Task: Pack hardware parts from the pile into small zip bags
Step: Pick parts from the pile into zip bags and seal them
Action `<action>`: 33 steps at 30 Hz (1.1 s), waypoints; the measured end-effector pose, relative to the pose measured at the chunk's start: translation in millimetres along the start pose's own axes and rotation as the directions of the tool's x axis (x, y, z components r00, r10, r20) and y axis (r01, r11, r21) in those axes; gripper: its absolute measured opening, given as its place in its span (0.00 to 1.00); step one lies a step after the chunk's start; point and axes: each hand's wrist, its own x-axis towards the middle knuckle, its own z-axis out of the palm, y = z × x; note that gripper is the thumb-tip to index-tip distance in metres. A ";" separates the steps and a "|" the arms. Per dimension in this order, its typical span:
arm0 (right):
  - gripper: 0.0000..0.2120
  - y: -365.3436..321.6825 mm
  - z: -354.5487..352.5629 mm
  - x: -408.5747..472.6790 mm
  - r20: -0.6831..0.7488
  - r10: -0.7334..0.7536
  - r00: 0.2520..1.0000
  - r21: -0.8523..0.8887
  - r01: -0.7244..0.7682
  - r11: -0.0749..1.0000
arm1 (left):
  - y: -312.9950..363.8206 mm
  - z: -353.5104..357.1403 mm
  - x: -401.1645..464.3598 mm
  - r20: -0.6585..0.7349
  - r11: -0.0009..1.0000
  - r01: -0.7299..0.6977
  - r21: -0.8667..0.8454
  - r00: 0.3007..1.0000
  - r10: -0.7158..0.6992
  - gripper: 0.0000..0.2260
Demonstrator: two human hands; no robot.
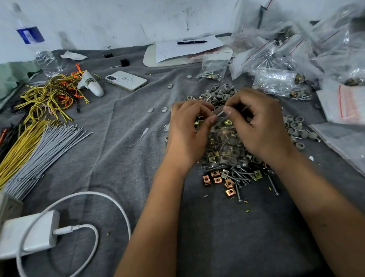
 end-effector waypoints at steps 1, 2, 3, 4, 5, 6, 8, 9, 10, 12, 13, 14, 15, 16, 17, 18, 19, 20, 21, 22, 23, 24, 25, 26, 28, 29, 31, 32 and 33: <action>0.02 0.7 0.1 -0.1 -0.010 0.011 1.000 0.011 -0.011 1.000 | -0.5 -0.9 0.1 -0.001 1.000 0.019 -0.016 1.000 -0.019 0.04; 0.02 1.6 -0.2 -0.1 -0.020 0.027 0.999 0.025 -0.027 0.999 | -1.4 -1.9 0.1 0.001 0.999 0.041 -0.033 0.999 -0.041 0.04; 0.03 2.4 -0.4 -0.2 -0.029 0.044 0.999 0.036 -0.043 0.998 | -2.3 -2.7 0.0 0.004 0.997 0.059 -0.046 0.998 -0.059 0.04; 0.02 3.2 -0.8 -0.1 -0.035 0.058 0.998 0.042 -0.056 0.998 | -3.1 -3.0 -0.1 0.009 0.996 0.067 -0.051 0.998 -0.066 0.04; 0.02 3.9 -0.8 -0.2 -0.037 0.064 0.997 0.042 -0.062 0.997 | -3.6 -2.8 -0.3 0.012 0.997 0.066 -0.047 0.998 -0.065 0.04; 0.02 4.1 -0.1 -0.4 -0.036 0.066 0.997 0.041 -0.064 0.997 | -3.8 -2.3 -0.4 0.011 0.998 0.059 -0.038 0.998 -0.058 0.04; 0.02 4.1 1.8 -0.8 -0.036 0.069 0.997 0.042 -0.068 0.997 | -3.5 -1.5 -0.4 0.001 0.998 0.053 -0.030 0.999 -0.053 0.04; 0.02 4.4 2.2 -1.0 -0.042 0.075 0.996 0.046 -0.073 0.996 | -3.3 -1.5 -0.3 -0.005 0.997 0.061 -0.042 0.998 -0.062 0.05; 0.02 4.8 2.4 -1.2 -0.051 0.086 0.995 0.054 -0.083 0.995 | -3.4 -2.0 -0.1 -0.011 0.995 0.076 -0.061 0.997 -0.076 0.05; 0.02 6.0 1.5 -1.2 -0.079 0.119 0.990 0.088 -0.111 0.990 | -5.0 -3.5 0.3 -0.014 0.989 0.109 -0.099 0.994 -0.111 0.05; 0.02 6.7 0.5 -0.9 -0.092 0.135 0.987 0.109 -0.125 0.986 | -5.9 -4.1 0.5 -0.010 0.986 0.124 -0.111 0.992 -0.126 0.05; 0.02 7.2 -0.2 -0.6 -0.101 0.147 0.984 0.123 -0.135 0.983 | -6.5 -4.7 0.6 -0.005 0.984 0.135 -0.117 0.991 -0.136 0.05; 0.02 7.6 -0.5 -0.4 -0.105 0.155 0.982 0.128 -0.141 0.982 | -6.5 -5.0 0.6 -0.002 0.983 0.138 -0.117 0.990 -0.139 0.05; 0.02 7.8 -0.4 -0.5 -0.106 0.159 0.982 0.125 -0.145 0.981 | -5.8 -5.3 0.5 -0.004 0.984 0.134 -0.114 0.991 -0.136 0.05; 0.02 7.9 0.2 -0.6 -0.105 0.160 0.982 0.119 -0.147 0.982 | -4.6 -5.4 0.2 -0.008 0.985 0.131 -0.112 0.991 -0.132 0.06; 0.02 7.7 0.8 -0.8 -0.104 0.162 0.981 0.117 -0.150 0.982 | -3.6 -5.5 0.2 -0.017 0.984 0.133 -0.117 0.991 -0.136 0.07; 0.02 7.7 1.1 -0.8 -0.102 0.171 0.980 0.123 -0.158 0.980 | -3.1 -5.5 0.3 -0.026 0.981 0.144 -0.130 0.989 -0.148 0.06; 0.02 7.7 1.0 -0.8 -0.101 0.185 0.977 0.138 -0.171 0.976 | -3.5 -5.4 0.8 -0.031 0.974 0.165 -0.152 0.985 -0.172 0.06; 0.02 8.0 0.6 -0.6 -0.104 0.202 0.974 0.154 -0.185 0.971 | -4.1 -5.7 1.1 -0.032 0.964 0.195 -0.182 0.979 -0.204 0.05; 0.02 8.1 0.0 -0.3 -0.111 0.219 0.969 0.167 -0.199 0.966 | -4.6 -6.0 1.4 -0.026 0.949 0.231 -0.213 0.970 -0.242 0.05; 0.03 8.6 -0.8 0.0 -0.121 0.236 0.964 0.178 -0.213 0.961 | -4.7 -6.6 1.5 -0.017 0.934 0.267 -0.239 0.960 -0.279 0.06; 0.03 8.9 -1.8 0.1 -0.132 0.251 0.959 0.189 -0.225 0.956 | -4.6 -7.1 1.6 -0.007 0.919 0.296 -0.261 0.951 -0.309 0.07; 0.03 9.2 -2.6 0.3 -0.139 0.265 0.954 0.202 -0.235 0.951 | -4.5 -7.4 1.6 0.003 0.907 0.316 -0.277 0.945 -0.328 0.08; 0.03 9.0 -3.1 0.4 -0.141 0.278 0.950 0.217 -0.244 0.945 | -4.5 -7.6 1.6 0.010 0.902 0.325 -0.284 0.942 -0.336 0.09; 0.03 7.9 -2.9 0.6 -0.135 0.294 0.946 0.240 -0.257 0.936 | -4.3 -8.1 2.3 0.010 0.904 0.324 -0.277 0.942 -0.335 0.09; 0.03 7.4 -2.9 0.4 -0.132 0.296 0.946 0.244 -0.259 0.935 | -4.2 -8.1 2.9 0.003 0.908 0.319 -0.270 0.944 -0.331 0.09; 0.04 6.2 -2.2 0.0 -0.129 0.301 0.945 0.257 -0.261 0.931 | -4.1 -8.3 3.4 -0.026 0.914 0.308 -0.263 0.945 -0.326 0.09; 0.04 5.8 -1.8 -0.2 -0.129 0.303 0.944 0.267 -0.261 0.928 | -4.3 -8.6 2.7 -0.042 0.909 0.306 -0.284 0.943 -0.331 0.08; 0.04 6.0 -1.5 -0.3 -0.129 0.305 0.944 0.278 -0.260 0.925 | -4.5 -9.0 1.7 -0.050 0.892 0.313 -0.326 0.937 -0.347 0.07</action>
